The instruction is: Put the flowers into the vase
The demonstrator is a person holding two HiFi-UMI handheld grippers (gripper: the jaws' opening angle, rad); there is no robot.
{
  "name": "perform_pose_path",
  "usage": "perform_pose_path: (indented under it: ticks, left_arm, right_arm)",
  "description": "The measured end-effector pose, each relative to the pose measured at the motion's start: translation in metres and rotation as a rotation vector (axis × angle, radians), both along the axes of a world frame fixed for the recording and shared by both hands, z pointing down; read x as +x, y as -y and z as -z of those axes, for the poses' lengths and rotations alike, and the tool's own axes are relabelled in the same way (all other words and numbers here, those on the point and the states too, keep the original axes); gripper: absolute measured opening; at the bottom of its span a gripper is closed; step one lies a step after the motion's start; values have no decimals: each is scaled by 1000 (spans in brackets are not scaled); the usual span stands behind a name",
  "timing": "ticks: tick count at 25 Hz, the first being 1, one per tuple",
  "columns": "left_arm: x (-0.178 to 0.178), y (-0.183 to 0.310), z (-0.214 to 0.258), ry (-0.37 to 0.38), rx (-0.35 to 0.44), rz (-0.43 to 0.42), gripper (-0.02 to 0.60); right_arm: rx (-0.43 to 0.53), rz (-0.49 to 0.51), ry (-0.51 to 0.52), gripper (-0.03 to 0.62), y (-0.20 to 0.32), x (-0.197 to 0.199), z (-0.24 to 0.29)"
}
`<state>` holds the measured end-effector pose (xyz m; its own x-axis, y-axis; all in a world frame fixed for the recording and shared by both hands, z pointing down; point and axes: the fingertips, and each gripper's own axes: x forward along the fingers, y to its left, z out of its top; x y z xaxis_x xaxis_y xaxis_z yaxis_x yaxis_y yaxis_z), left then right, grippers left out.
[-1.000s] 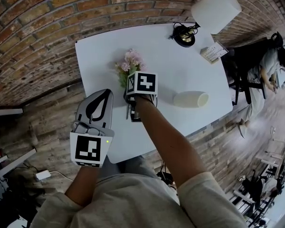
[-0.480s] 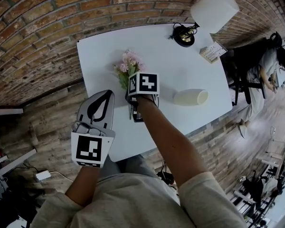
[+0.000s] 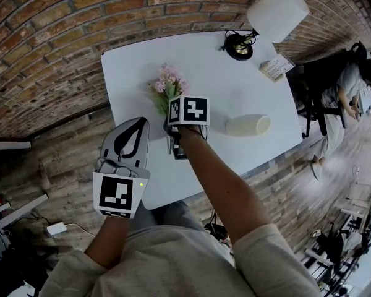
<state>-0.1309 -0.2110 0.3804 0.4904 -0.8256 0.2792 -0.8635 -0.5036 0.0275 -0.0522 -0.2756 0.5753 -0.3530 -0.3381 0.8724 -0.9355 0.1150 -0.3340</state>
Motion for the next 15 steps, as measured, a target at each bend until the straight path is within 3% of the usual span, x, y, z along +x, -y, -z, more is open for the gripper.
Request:
perform_pose_path:
  ticks: [15]
  left_arm:
    - [4, -4, 1, 8, 7, 3, 3]
  right_arm:
    - [128, 1, 14, 29, 7, 0, 16]
